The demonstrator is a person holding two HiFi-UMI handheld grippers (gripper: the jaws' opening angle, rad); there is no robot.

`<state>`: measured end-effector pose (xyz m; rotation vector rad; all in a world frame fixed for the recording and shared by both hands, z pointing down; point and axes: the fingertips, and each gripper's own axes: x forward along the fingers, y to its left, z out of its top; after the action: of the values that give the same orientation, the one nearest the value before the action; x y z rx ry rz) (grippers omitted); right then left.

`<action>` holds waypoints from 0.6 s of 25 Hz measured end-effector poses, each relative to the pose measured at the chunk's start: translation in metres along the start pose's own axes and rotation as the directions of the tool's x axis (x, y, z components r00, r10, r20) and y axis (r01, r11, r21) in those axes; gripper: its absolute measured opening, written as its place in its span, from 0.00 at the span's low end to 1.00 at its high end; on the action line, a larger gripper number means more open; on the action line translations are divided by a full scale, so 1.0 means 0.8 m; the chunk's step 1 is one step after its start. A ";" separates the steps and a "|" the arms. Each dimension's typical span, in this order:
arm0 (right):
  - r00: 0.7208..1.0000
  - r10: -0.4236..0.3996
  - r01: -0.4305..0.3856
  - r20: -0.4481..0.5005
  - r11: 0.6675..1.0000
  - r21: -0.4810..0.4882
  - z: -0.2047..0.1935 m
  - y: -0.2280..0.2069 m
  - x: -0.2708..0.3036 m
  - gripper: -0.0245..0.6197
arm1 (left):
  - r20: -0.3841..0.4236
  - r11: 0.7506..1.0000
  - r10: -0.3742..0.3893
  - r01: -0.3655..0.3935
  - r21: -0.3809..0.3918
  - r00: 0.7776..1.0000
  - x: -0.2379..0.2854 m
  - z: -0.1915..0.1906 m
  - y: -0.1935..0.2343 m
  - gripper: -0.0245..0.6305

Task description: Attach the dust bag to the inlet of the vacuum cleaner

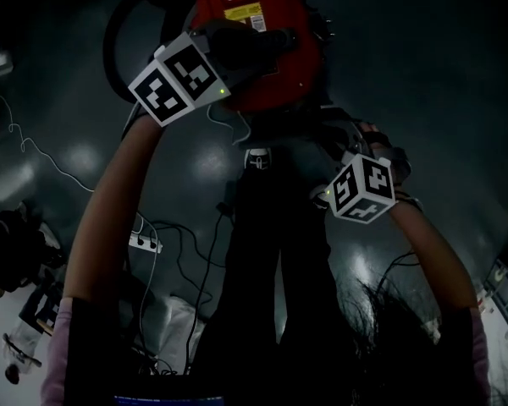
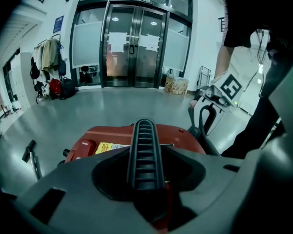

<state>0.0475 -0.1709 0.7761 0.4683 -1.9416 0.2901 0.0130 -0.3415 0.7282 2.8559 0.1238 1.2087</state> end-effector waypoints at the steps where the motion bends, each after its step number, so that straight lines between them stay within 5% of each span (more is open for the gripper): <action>1: 0.997 0.083 -0.082 -0.006 0.996 0.040 0.000 0.001 0.003 0.18 | -0.002 1.000 0.001 -0.001 -0.001 1.000 0.000 -0.001 0.000 0.30; 4: 0.977 0.210 -0.206 -0.043 0.975 0.086 -0.003 0.000 0.004 0.16 | -0.006 1.000 0.002 -0.002 -0.006 1.000 0.003 -0.002 -0.001 0.30; 7: 0.998 0.054 -0.055 -0.025 0.998 -0.027 0.002 -0.001 0.000 0.15 | -0.006 1.000 0.005 -0.005 -0.006 1.000 0.003 -0.002 -0.001 0.30; 10: 0.998 -0.061 0.061 0.026 0.998 -0.006 0.010 -0.001 0.001 0.16 | -0.009 1.000 0.002 -0.002 -0.001 1.000 0.000 -0.005 -0.001 0.30; 12: 0.995 -0.093 0.096 0.026 0.981 -0.169 0.013 0.002 -0.001 0.16 | -0.006 1.000 -0.003 0.003 0.000 1.000 -0.001 -0.002 -0.001 0.30; 15: 0.998 -0.058 0.056 0.010 0.879 -0.474 0.023 0.010 0.000 0.16 | -0.014 1.000 0.000 0.000 -0.007 1.000 -0.005 -0.001 0.000 0.29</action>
<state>0.0292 -0.1713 0.7691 0.1965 -1.9066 -0.2263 0.0094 -0.3421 0.7261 2.8426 0.1194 1.2263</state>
